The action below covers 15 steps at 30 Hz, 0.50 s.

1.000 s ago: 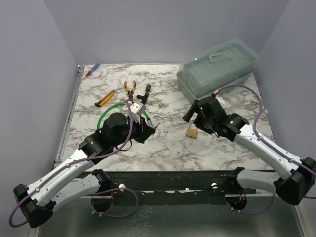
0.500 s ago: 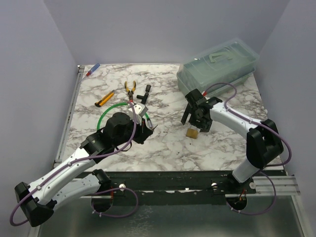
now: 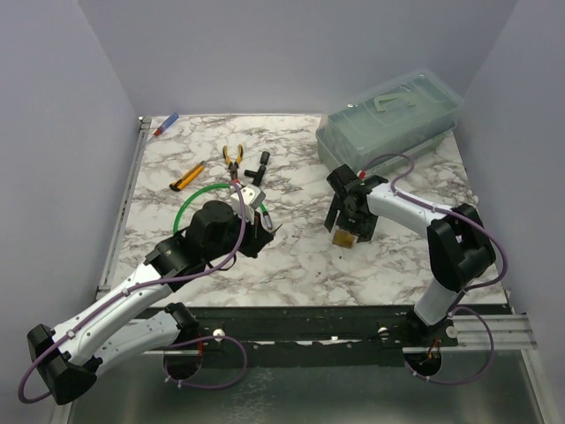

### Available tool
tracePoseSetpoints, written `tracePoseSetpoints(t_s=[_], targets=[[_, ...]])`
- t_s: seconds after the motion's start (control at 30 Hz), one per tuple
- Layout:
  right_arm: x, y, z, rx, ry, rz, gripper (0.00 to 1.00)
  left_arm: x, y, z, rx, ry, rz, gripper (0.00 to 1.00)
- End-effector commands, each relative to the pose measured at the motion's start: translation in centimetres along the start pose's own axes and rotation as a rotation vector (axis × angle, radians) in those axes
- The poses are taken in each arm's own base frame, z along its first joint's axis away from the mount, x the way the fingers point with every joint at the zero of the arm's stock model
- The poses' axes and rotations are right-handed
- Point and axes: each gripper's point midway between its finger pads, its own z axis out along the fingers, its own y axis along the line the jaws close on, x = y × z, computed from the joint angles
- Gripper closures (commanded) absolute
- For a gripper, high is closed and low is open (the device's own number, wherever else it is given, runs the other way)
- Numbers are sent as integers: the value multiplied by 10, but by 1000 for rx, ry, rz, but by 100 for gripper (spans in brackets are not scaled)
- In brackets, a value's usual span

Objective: Unlock with the key

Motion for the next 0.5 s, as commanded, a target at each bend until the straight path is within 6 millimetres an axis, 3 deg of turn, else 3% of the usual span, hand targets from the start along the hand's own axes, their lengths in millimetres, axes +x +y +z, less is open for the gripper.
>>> tracePoseSetpoints(t_s=[0.0,0.2,0.33,0.47], targets=[[8,-7,14,29,33,-16,13,-12,-4,-6,10,-26,15,100],[13,-9,28,42,50,-27,18,-12,-3,-6,5,-27,14,100],[15,-14,37,66,44,-36,27,-12,-2,-4,1,-22,15,100],[13,-10,38,43,30,-37,41,-10,-1,-2,-1,-14,15,100]])
